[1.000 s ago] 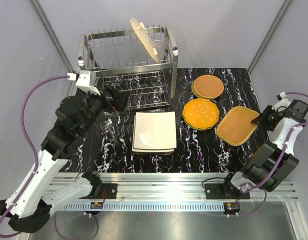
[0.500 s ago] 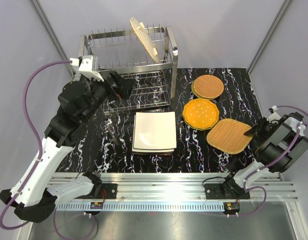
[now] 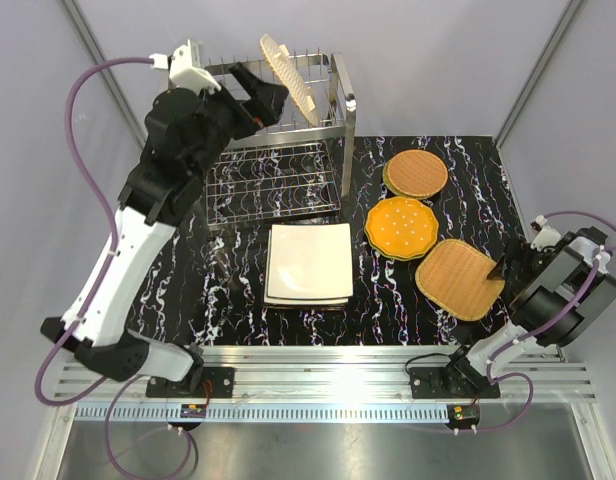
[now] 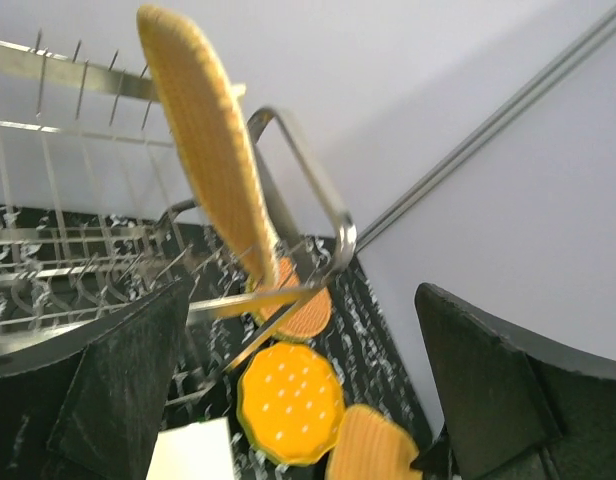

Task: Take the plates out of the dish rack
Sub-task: Place the plate on the table, then grab a plate with the left arm

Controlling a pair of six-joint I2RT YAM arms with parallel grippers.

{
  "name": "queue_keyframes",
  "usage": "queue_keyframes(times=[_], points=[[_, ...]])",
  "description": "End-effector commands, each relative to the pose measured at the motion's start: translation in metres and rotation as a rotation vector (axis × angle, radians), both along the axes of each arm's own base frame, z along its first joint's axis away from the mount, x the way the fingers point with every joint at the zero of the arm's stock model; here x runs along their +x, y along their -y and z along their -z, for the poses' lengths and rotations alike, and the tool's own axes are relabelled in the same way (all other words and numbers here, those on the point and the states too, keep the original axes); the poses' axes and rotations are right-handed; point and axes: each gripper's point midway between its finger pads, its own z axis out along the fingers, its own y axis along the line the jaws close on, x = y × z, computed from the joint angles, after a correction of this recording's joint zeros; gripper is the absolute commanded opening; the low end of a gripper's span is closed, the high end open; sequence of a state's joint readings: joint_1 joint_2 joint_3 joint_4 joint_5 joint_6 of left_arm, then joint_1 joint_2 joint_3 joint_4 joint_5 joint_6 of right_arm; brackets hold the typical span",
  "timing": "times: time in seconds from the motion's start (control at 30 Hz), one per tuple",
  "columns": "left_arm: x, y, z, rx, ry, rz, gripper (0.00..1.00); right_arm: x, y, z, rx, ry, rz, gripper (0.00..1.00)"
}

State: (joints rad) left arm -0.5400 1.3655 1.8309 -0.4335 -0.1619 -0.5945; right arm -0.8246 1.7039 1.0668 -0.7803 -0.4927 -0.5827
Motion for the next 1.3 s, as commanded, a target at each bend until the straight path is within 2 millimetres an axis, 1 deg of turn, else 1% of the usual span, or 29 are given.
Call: queue_keyframes(times=[0.0,0.03,0.07,0.13,0.17,0.2,0.23,0.27,0.3,0.37,0.4,0.43,0.47,0.57,0.6,0.63,0.67,0.7,0.73,0.77,0.8,0.83,0.87,0.93,0.97,1.03,1.13,1.17,1.27], points=[[0.017,0.001,-0.020,-0.098,-0.022,-0.044,0.99,-0.001,0.010,-0.030,-0.128,0.071,-0.079,1.00],[0.032,0.010,-0.003,-0.090,-0.074,-0.047,0.98,-0.002,0.009,-0.034,-0.136,0.079,-0.089,1.00],[0.032,0.009,-0.018,-0.112,-0.056,-0.048,0.97,-0.003,0.007,-0.044,-0.150,0.097,-0.098,1.00],[0.042,0.013,-0.011,-0.113,-0.086,-0.056,0.95,0.000,0.003,-0.057,-0.160,0.138,-0.122,1.00],[0.051,0.017,-0.004,-0.108,-0.104,-0.063,0.93,-0.001,0.000,-0.066,-0.167,0.157,-0.128,1.00],[0.054,0.015,-0.010,-0.115,-0.091,-0.078,0.92,0.002,-0.003,-0.075,-0.167,0.185,-0.136,1.00],[0.056,0.014,-0.009,-0.113,-0.101,-0.086,0.91,0.003,-0.004,-0.081,-0.170,0.203,-0.138,1.00],[0.065,0.018,-0.001,-0.104,-0.118,-0.095,0.88,0.003,-0.007,-0.091,-0.177,0.223,-0.139,1.00],[0.067,0.014,-0.004,-0.099,-0.111,-0.116,0.87,0.006,-0.010,-0.100,-0.171,0.253,-0.138,1.00],[0.075,0.014,0.001,-0.093,-0.119,-0.129,0.85,0.008,-0.015,-0.115,-0.167,0.289,-0.136,1.00],[0.084,0.017,0.009,-0.085,-0.133,-0.126,0.80,0.013,-0.018,-0.126,-0.154,0.325,-0.134,1.00],[0.088,0.019,0.008,-0.088,-0.125,-0.119,0.78,0.014,-0.021,-0.133,-0.145,0.340,-0.134,1.00],[0.092,0.022,0.009,-0.086,-0.119,-0.103,0.75,0.018,-0.025,-0.146,-0.138,0.380,-0.132,1.00],[0.108,0.034,0.012,-0.075,-0.081,-0.077,0.65,0.022,-0.031,-0.167,-0.130,0.433,-0.135,1.00],[0.112,0.035,0.010,-0.076,-0.065,-0.078,0.63,0.026,-0.033,-0.178,-0.124,0.463,-0.135,1.00],[0.120,0.038,0.019,-0.059,-0.073,-0.077,0.58,0.027,-0.035,-0.185,-0.119,0.478,-0.136,1.00],[0.123,0.038,0.018,-0.051,-0.066,-0.081,0.57,0.028,-0.039,-0.196,-0.111,0.504,-0.146,1.00],[0.127,0.039,0.022,-0.045,-0.070,-0.078,0.55,0.029,-0.041,-0.201,-0.108,0.517,-0.150,1.00],[0.131,0.041,0.025,-0.034,-0.065,-0.075,0.49,0.028,-0.044,-0.206,-0.100,0.526,-0.153,1.00],[0.134,0.042,0.028,-0.027,-0.062,-0.074,0.45,0.028,-0.046,-0.211,-0.098,0.541,-0.160,1.00],[0.134,0.043,0.026,-0.023,-0.047,-0.066,0.41,0.030,-0.050,-0.220,-0.089,0.570,-0.173,1.00],[0.136,0.045,0.019,-0.024,-0.009,-0.060,0.37,0.031,-0.052,-0.225,-0.082,0.583,-0.175,1.00],[0.137,0.044,0.017,-0.020,0.006,-0.058,0.26,0.032,-0.054,-0.228,-0.069,0.592,-0.174,1.00],[0.137,0.043,0.006,-0.008,0.047,-0.061,0.18,0.036,-0.057,-0.242,-0.051,0.631,-0.177,1.00],[0.136,0.040,-0.001,-0.006,0.065,-0.074,0.08,0.038,-0.058,-0.247,-0.042,0.643,-0.173,1.00],[0.133,0.035,-0.010,0.008,0.097,-0.088,0.00,0.039,-0.058,-0.253,-0.042,0.656,-0.174,1.00],[0.125,0.026,-0.032,0.001,0.154,-0.116,0.00,0.042,-0.058,-0.261,-0.041,0.677,-0.174,1.00],[0.120,0.022,-0.043,-0.014,0.181,-0.122,0.00,0.042,-0.059,-0.263,-0.036,0.683,-0.172,1.00],[0.113,0.017,-0.061,-0.047,0.222,-0.132,0.00,0.044,-0.059,-0.265,-0.032,0.690,-0.172,1.00]])
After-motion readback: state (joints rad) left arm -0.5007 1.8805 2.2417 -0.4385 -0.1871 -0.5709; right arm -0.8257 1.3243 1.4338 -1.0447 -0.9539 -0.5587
